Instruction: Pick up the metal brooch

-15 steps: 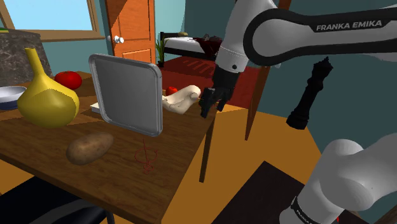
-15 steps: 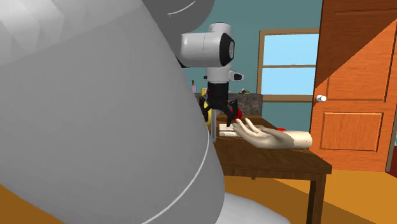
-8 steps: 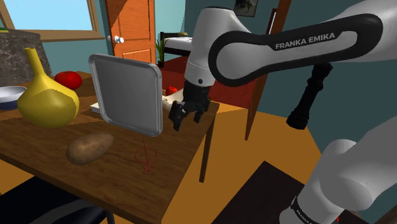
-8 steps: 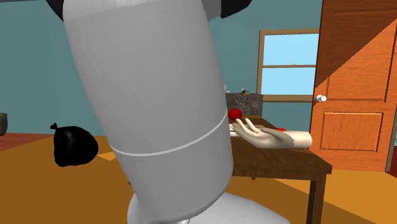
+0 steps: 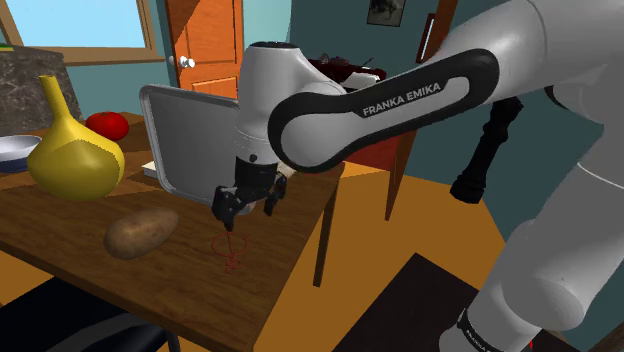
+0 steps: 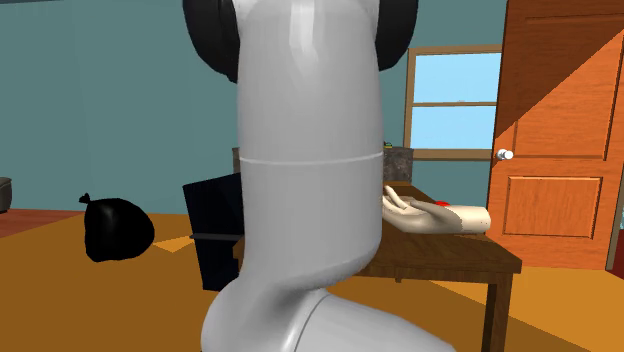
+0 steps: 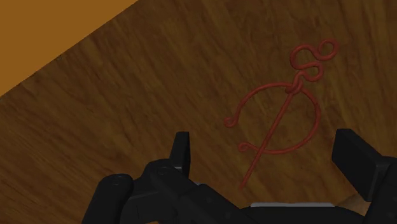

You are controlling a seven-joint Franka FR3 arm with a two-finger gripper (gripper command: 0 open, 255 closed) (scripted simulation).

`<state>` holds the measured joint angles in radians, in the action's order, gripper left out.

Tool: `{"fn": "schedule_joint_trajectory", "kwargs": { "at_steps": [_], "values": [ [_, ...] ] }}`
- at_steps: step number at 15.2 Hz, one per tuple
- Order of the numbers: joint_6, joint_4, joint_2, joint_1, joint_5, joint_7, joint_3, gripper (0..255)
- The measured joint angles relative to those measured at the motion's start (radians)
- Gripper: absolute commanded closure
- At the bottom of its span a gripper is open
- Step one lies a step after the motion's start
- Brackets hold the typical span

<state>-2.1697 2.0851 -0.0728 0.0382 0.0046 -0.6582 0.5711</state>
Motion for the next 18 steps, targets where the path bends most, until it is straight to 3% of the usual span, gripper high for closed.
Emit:
{"fn": "schedule_joint_trajectory", "kwargs": {
  "at_steps": [4, 12, 13, 18],
  "values": [
    [0.001, -0.125, 0.166, 0.031, -0.126, -0.145, 0.035, 0],
    [-0.081, -0.102, 0.244, 0.051, -0.192, -0.204, 0.029, 0],
    [-0.086, -0.099, 0.246, 0.052, -0.195, -0.207, 0.029, 255],
    [-0.091, -0.096, 0.247, 0.052, -0.197, -0.209, 0.029, 255]
  ]
}}
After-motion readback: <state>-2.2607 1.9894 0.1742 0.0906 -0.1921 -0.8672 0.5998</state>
